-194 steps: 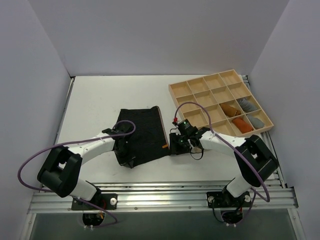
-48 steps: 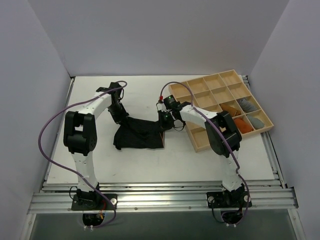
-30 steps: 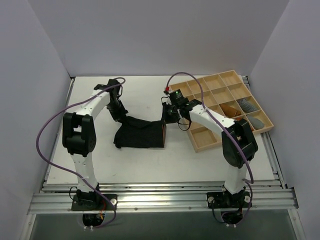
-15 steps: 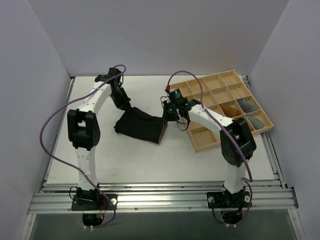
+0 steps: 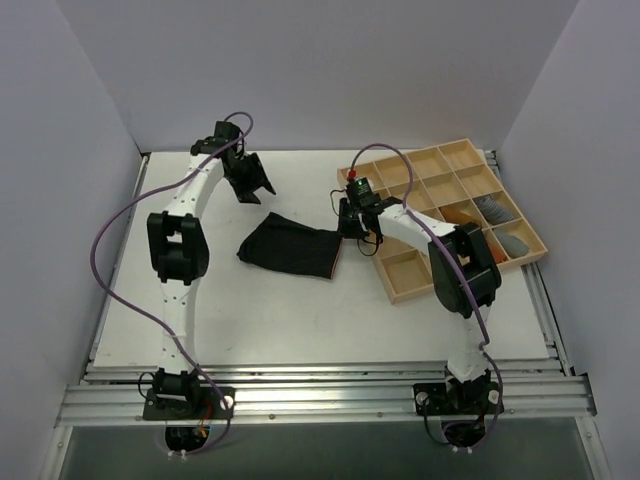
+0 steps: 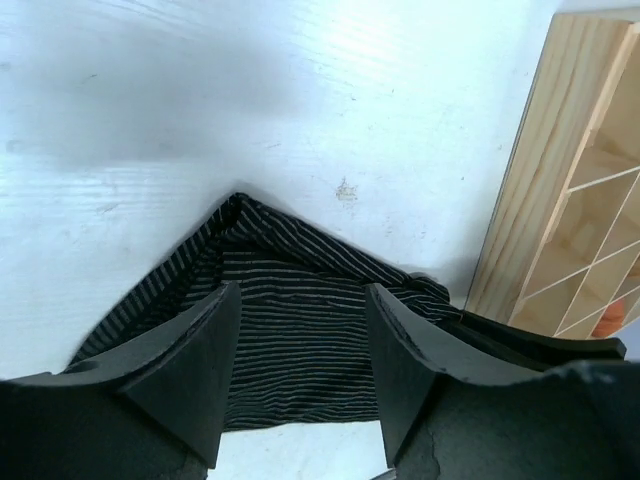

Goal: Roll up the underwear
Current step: Fold the underwear

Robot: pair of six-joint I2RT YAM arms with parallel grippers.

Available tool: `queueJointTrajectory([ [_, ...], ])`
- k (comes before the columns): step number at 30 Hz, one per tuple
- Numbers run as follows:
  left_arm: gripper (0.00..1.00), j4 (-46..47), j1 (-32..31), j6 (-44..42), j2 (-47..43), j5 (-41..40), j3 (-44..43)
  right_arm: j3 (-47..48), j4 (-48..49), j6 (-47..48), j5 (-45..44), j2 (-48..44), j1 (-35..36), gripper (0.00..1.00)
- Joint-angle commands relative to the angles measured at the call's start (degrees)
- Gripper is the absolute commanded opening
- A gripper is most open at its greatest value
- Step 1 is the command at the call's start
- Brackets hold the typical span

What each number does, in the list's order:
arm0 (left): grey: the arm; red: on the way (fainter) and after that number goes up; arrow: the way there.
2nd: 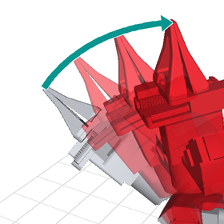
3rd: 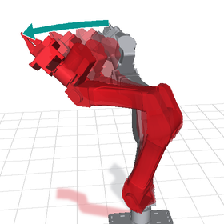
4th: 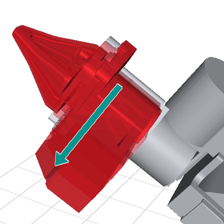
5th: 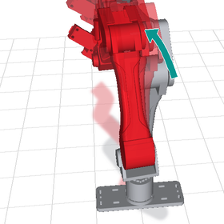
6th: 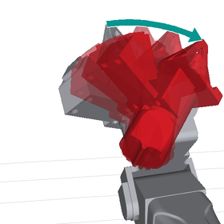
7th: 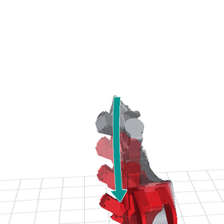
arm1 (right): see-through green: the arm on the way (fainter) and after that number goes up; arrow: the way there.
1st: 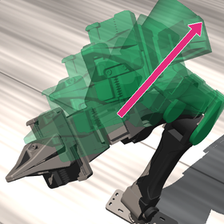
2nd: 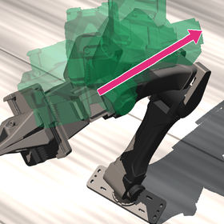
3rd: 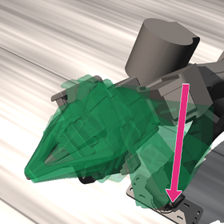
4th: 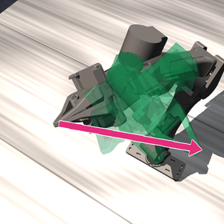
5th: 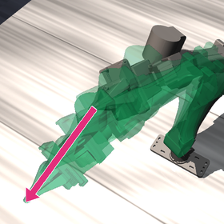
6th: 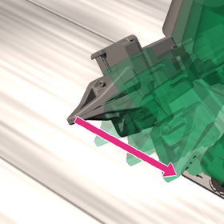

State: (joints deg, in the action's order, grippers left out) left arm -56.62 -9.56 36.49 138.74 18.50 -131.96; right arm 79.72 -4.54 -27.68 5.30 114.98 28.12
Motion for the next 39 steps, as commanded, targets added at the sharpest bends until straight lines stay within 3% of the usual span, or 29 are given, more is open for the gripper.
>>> queueJointTrajectory([
  [1,0.61,-4.5,0.3,-5.3,-5.3,-5.4,-2.1,3.1,-1.6,0.6,-1.8,-1.4,0.2,0.25],
  [5,0.61,-4.3,0.4,-5.6,-11.5,-8.6,8.2,6.0,-4.0,4.3,-0.2,-1.4,0.3,0.32],
  [15,0.57,0.5,-3.8,1.4,-27.5,-8.7,33.9,18.4,-8.6,11.2,2.1,9.0,-0.2,0.29],
  [20,0.53,9.2,-3.4,5.2,-30.1,-2.7,46.6,21.8,-10.7,11.9,0.1,13.3,-0.1,0.28],
  [27,0.53,3.0,0.1,3.9,-30.9,-10.7,39.2,18.8,-12.6,12.0,-1.5,12.7,0.0,0.24],
  [33,0.54,-1.3,6.0,1.1,-30.0,-11.8,33.8,3.8,-9.4,9.1,-1.2,2.3,3.8,0.24],
  [39,0.54,-1.6,7.3,-0.1,-33.3,-11.2,35.8,-8.8,-6.9,2.0,-0.9,-7.9,10.9,0.23],
])
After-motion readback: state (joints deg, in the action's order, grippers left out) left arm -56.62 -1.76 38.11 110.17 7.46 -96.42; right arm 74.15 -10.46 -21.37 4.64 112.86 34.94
